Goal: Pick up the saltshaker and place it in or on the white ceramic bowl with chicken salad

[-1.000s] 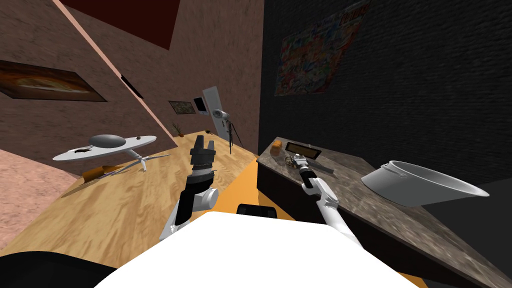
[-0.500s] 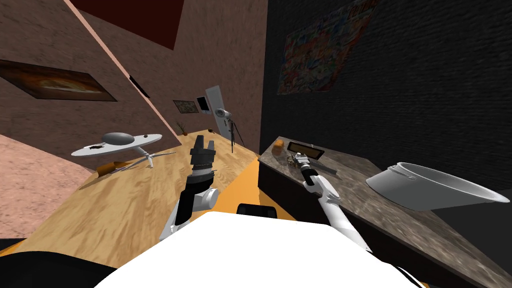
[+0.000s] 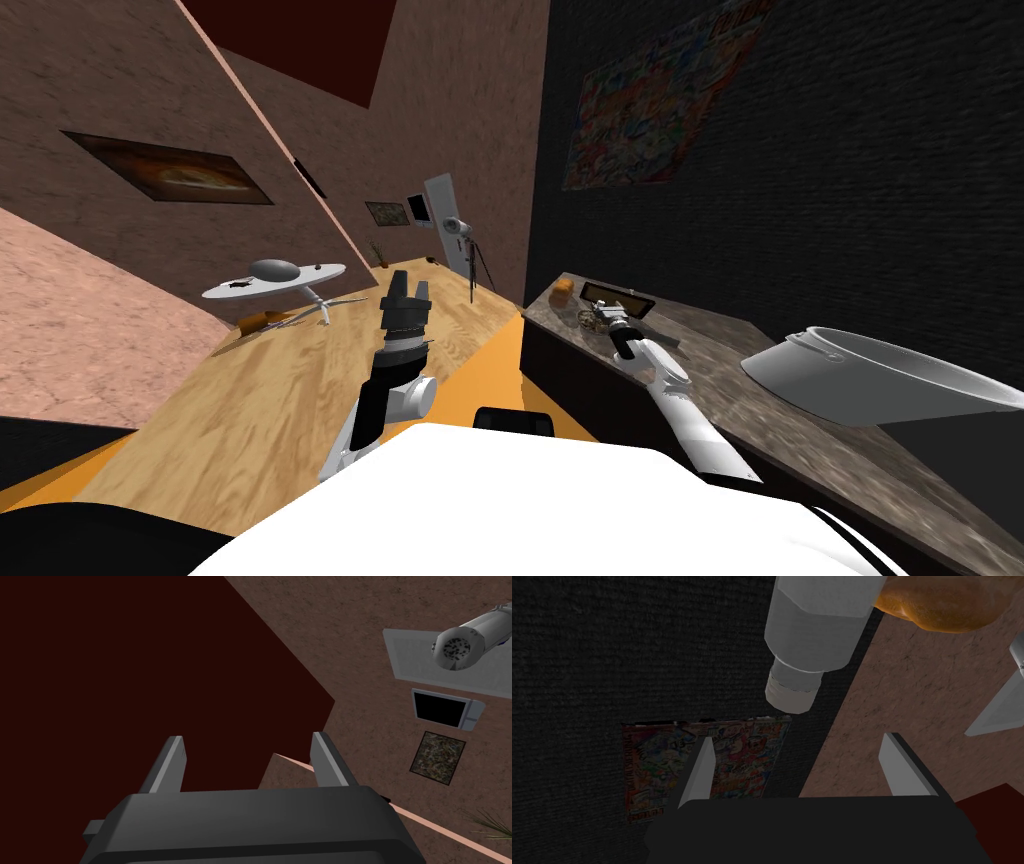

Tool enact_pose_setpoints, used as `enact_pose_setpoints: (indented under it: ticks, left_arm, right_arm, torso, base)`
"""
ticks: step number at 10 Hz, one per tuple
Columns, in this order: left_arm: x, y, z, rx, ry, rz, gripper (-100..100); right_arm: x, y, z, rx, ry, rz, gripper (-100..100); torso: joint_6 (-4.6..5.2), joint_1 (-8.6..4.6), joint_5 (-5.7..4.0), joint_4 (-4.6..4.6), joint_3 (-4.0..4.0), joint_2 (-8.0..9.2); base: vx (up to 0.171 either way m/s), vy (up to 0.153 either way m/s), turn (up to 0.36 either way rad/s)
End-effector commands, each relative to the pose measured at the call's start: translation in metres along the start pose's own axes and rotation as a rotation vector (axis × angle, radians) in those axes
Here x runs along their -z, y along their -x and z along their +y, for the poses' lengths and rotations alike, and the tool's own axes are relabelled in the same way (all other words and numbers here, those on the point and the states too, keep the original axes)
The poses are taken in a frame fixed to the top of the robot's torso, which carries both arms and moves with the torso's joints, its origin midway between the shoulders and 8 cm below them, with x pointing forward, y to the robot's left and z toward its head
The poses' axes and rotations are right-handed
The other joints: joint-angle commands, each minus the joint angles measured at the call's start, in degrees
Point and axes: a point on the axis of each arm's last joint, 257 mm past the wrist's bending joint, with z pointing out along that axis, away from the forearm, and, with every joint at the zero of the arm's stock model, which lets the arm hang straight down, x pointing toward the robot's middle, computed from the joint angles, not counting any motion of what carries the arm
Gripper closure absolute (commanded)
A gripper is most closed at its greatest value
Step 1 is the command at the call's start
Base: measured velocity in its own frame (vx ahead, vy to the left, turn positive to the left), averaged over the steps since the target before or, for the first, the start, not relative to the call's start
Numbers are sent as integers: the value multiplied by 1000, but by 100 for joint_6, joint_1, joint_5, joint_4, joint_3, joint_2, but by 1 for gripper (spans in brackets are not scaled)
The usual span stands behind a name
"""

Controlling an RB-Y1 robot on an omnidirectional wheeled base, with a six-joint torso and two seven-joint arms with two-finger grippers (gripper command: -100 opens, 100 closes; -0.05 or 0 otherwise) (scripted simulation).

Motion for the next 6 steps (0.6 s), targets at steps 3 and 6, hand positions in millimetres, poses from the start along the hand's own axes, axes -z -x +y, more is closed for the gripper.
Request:
enact_pose_setpoints:
  ticks: [3,6]
  left_arm:
    - [0,0,0,0,0,0,0]
    - [0,0,0,0,0,0,0]
  right_arm:
    - [-9,6,-17,0,-27,4,-100]
    - [-10,6,-18,-1,-29,5,0]
  torso:
    - [0,-2,-1,0,0,0]
    - [1,-8,-3,-7,-16,-28]
  base:
    - [-68,12,68]
    - [-2,0,-2]
